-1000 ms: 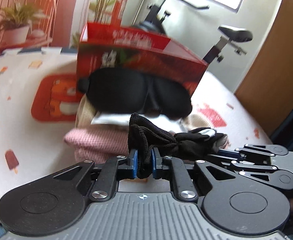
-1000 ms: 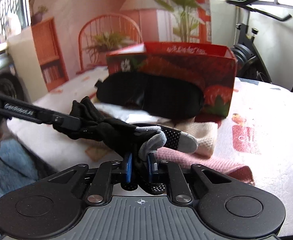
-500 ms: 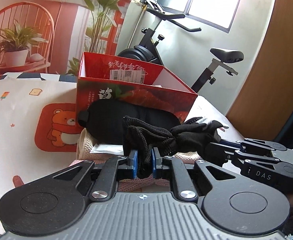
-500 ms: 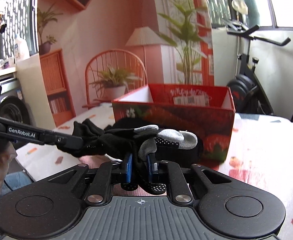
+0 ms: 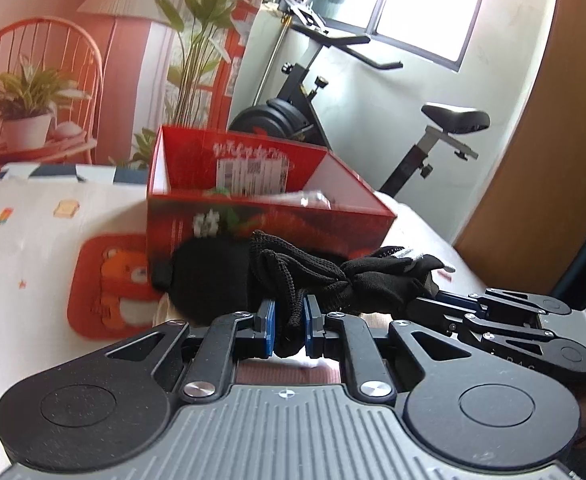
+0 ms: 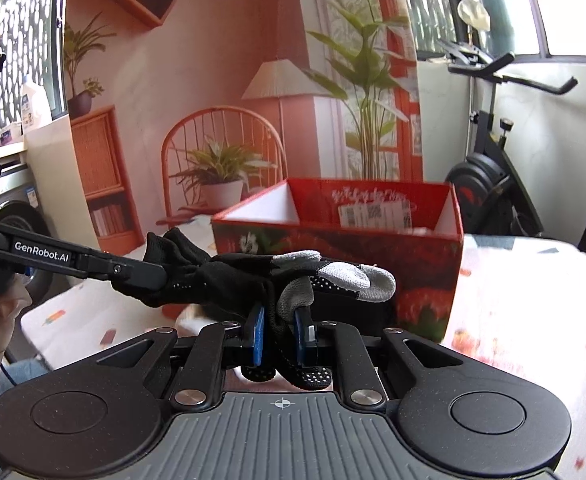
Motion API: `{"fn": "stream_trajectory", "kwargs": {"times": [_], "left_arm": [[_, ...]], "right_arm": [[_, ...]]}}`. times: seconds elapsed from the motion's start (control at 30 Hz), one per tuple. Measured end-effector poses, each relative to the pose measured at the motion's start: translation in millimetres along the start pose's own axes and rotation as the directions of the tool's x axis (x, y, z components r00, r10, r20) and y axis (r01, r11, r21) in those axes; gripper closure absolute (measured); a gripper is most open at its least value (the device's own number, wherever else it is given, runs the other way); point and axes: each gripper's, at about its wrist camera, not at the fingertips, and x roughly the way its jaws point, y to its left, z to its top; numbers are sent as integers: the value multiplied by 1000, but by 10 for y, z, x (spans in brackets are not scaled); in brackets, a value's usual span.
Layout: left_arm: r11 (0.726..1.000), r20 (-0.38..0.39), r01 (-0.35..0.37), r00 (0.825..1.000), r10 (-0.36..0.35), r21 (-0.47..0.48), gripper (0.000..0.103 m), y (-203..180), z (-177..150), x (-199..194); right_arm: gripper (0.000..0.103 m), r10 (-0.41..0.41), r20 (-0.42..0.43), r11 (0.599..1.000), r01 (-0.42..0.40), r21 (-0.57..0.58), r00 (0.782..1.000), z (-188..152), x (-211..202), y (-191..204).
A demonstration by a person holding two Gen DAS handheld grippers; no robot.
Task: Organize soft objects
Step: 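Lift the black gloves with the left tool and carry them over the red box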
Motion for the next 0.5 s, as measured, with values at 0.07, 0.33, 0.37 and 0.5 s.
{"fn": "stream_trajectory", "kwargs": {"times": [0.07,0.33,0.37,0.5], "left_arm": [[1000,13,-5,1000,5,9,88,-17,132,12],[999,67,-18,998,15,41,88,-17,684,156],[999,71,-22,997,19,47,88,-13,744,194],[997,63,-53,997,50,51,88,26,975,434]], "right_arm": [[89,0,10,1000,0,-3,1000,132,46,-37],[89,19,-10,1000,-19,-8,1000,720,432,-300],[89,21,-10,1000,-21,-12,1000,782,493,-342],[89,5,-24,997,-7,-74,1000,1031,764,-428]]}}
